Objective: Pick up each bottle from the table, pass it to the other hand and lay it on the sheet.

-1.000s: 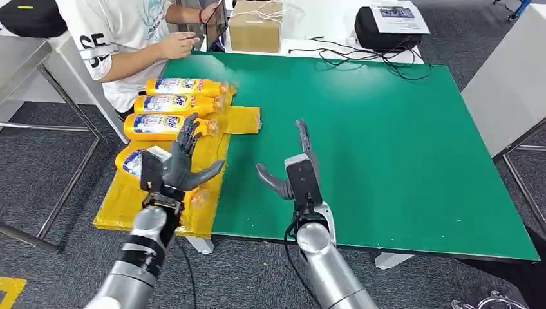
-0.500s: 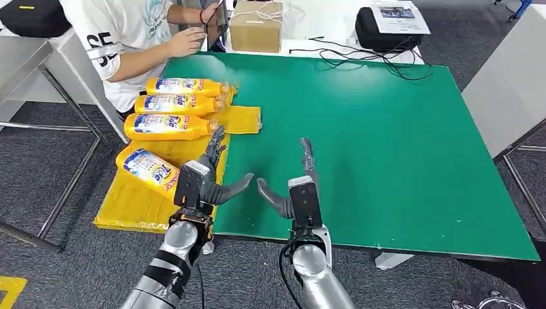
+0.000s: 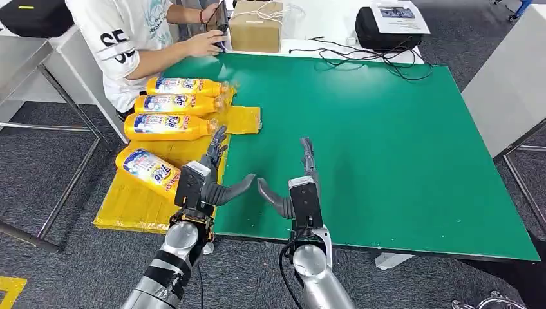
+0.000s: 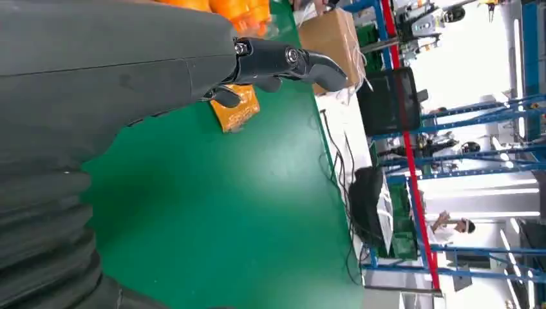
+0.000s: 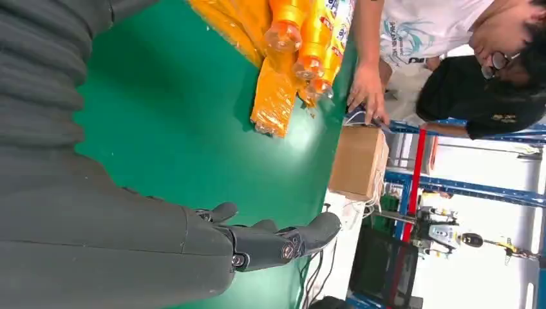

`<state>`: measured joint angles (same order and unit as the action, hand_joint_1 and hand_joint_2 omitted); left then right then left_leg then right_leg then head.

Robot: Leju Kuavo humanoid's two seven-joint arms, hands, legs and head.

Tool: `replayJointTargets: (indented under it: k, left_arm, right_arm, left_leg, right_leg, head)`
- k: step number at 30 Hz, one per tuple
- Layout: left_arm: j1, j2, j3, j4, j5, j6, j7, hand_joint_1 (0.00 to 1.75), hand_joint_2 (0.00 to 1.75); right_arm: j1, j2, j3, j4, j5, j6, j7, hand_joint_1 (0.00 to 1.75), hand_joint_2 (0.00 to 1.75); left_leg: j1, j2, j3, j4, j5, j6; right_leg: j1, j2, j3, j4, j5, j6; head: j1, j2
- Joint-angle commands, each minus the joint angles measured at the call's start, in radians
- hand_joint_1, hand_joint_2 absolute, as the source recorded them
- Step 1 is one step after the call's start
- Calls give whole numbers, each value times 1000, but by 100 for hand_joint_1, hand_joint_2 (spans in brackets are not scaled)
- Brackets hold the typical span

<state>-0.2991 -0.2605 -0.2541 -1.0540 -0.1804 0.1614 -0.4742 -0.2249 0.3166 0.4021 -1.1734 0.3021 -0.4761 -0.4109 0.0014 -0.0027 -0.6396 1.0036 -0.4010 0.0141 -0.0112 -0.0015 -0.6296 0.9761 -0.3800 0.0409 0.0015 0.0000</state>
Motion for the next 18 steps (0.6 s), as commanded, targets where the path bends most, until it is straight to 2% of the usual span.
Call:
replayJointTargets:
  k: [1,4,5,8,9,13,14,18]
  left_arm:
    - [114,-52,-28,-30,102,72,-39,0,175]
    - [94,-52,-32,31,156,102,-78,0,175]
    - [86,-50,-39,35,145,131,-86,0,175]
    - [77,-47,-56,32,139,156,-76,0,175]
    - [79,-61,-39,34,166,163,-59,0,175]
    - [76,-66,-48,35,177,172,-53,0,175]
    - [74,-66,-47,40,187,172,-43,0,175]
    - [72,-67,-48,48,212,168,-42,0,175]
  right_arm:
    - [106,-7,55,-54,-30,-28,-6,0,175]
    - [121,-16,57,-84,-70,-58,-13,0,175]
    - [131,-18,50,-102,-92,-57,-17,0,175]
    - [150,-18,42,-141,-109,-67,-32,0,175]
    - [196,-1,12,-215,-140,-125,-109,0,175]
    - [234,-21,30,-311,-137,-129,-79,0,175]
    - [234,-20,30,-312,-142,-130,-76,0,175]
    - [221,-15,26,-285,-165,-124,-72,0,175]
  left_leg:
    - [1,0,9,-1,-4,-1]
    - [0,-1,5,-1,-2,-1]
    - [0,-1,8,-1,-4,-1]
    - [0,-2,7,-1,-5,-1]
    - [1,-2,5,-1,-4,-1]
    - [0,-3,3,-1,-3,0]
    - [0,-4,6,0,-5,-1]
    - [0,-1,4,-1,-4,0]
  right_leg:
    - [1,-1,9,-1,-4,-1]
    - [0,-1,5,-1,-2,-1]
    - [0,-1,8,-1,-4,-1]
    - [0,-2,7,-1,-4,-1]
    - [1,-2,5,-1,-3,-1]
    - [0,-3,3,-1,-3,-1]
    - [1,-4,7,0,-6,-1]
    - [0,-1,4,-1,-3,-1]
  head:
    - [0,0]
    - [0,0]
    - [0,0]
    - [0,0]
    - [0,0]
    - [0,0]
    - [0,0]
    - [0,0]
